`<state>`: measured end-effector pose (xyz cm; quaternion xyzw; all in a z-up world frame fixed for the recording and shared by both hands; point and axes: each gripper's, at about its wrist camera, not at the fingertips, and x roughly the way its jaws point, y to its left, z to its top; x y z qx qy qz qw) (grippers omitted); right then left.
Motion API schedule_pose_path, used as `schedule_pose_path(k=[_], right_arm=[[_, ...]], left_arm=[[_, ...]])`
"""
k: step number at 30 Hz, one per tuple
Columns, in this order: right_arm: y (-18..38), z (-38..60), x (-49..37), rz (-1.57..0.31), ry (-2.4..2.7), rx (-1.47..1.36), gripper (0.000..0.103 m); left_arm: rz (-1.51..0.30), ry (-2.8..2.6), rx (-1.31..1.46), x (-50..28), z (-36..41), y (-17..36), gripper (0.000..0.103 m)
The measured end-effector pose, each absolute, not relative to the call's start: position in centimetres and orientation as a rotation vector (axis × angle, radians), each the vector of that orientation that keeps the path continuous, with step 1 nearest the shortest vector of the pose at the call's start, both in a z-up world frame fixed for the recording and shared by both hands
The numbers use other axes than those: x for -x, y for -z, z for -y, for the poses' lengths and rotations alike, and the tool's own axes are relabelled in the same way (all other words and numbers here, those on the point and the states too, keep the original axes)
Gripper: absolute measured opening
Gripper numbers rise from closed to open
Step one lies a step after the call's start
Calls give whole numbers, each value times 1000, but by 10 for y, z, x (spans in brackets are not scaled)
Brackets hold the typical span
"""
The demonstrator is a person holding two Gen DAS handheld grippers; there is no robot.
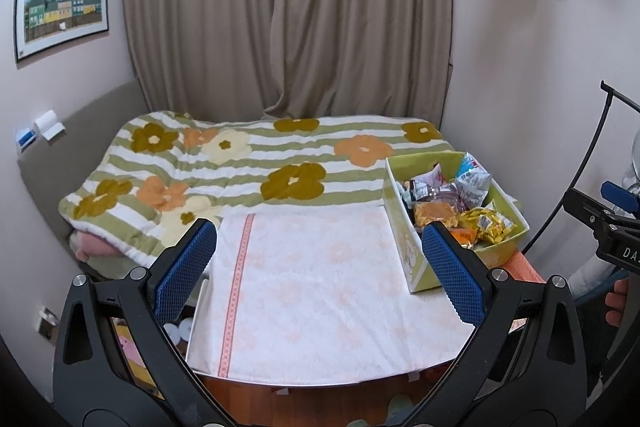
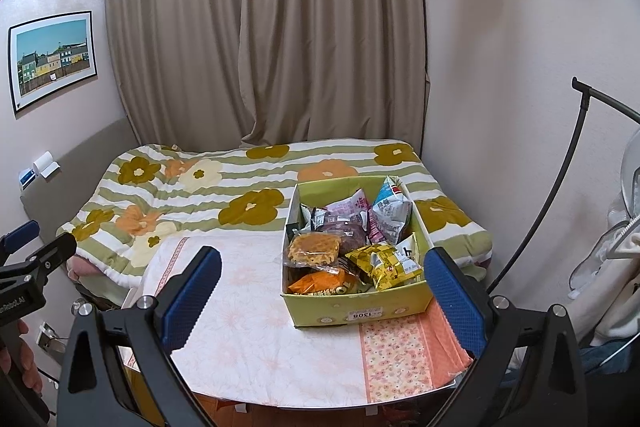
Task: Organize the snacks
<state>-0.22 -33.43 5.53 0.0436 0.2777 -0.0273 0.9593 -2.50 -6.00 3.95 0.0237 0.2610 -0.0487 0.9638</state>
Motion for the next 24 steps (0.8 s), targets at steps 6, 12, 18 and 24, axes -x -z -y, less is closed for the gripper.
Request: schedule_pose_path(k=[6, 12, 18, 24], right_arm=[[-55, 335, 0, -562, 54, -93, 101], [-54, 335, -3, -561, 53, -95, 101], [-52, 334, -11, -566, 43, -98, 101], [-51, 336, -18, -578, 31, -100, 101]], left_arm=[[-521, 91, -57, 24, 62, -40, 102], [-505, 78, -71, 22, 65, -42, 102], [-466, 32, -132, 26, 73, -41, 102], [-473, 52, -120, 22, 74, -39, 102]])
